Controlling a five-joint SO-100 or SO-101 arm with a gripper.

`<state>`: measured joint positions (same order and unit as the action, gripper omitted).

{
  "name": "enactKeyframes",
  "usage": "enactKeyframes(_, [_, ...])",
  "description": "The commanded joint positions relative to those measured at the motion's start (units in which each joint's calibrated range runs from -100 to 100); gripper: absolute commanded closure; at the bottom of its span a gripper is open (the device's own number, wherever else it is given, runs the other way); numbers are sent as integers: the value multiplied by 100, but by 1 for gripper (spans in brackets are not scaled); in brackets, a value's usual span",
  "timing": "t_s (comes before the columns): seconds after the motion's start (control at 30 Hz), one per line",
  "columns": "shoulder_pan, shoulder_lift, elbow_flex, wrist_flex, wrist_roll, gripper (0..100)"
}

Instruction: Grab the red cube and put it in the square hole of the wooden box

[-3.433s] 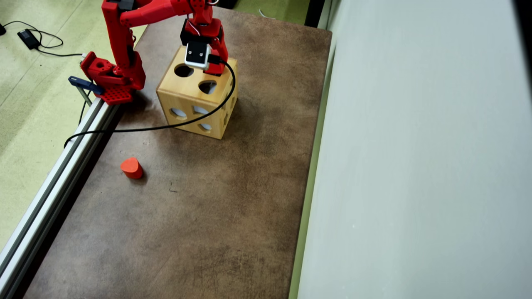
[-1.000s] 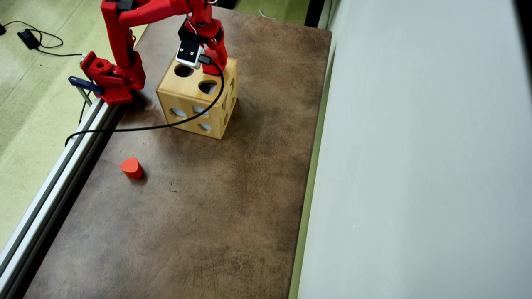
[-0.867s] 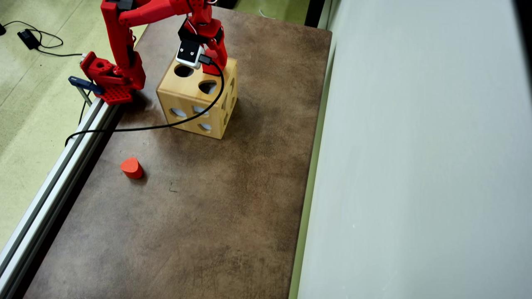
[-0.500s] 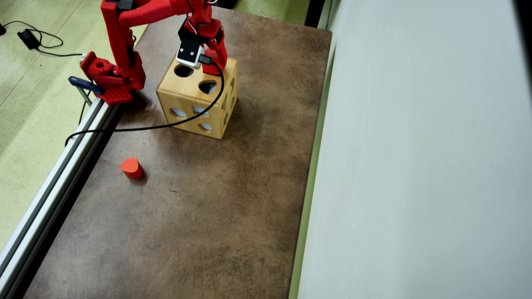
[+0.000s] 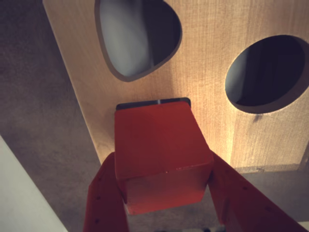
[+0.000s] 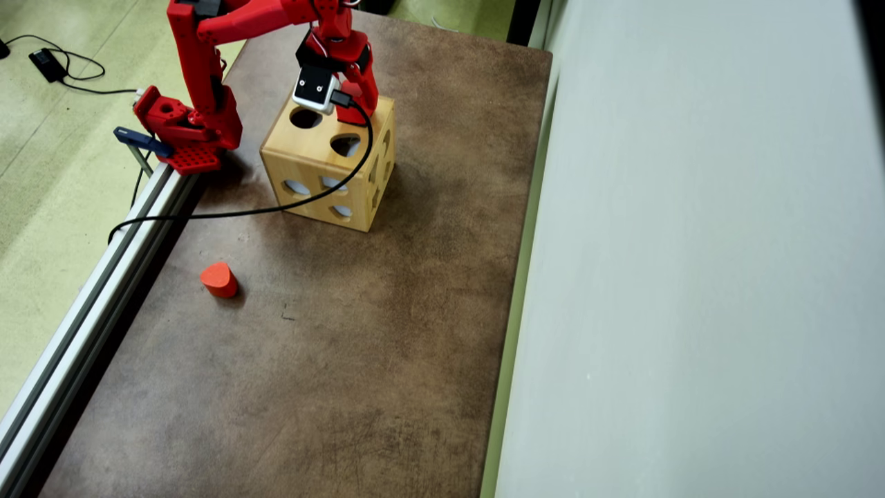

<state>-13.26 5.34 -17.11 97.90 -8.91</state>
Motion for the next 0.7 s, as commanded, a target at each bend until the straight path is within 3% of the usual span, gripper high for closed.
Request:
enactKeyframes(0.0, [-49, -360, -33, 17, 24, 80])
enactKeyframes(0.33, [-450, -300, -15, 25, 15, 71])
enactKeyframes(0.67, [-390, -445, 173, 25, 15, 71])
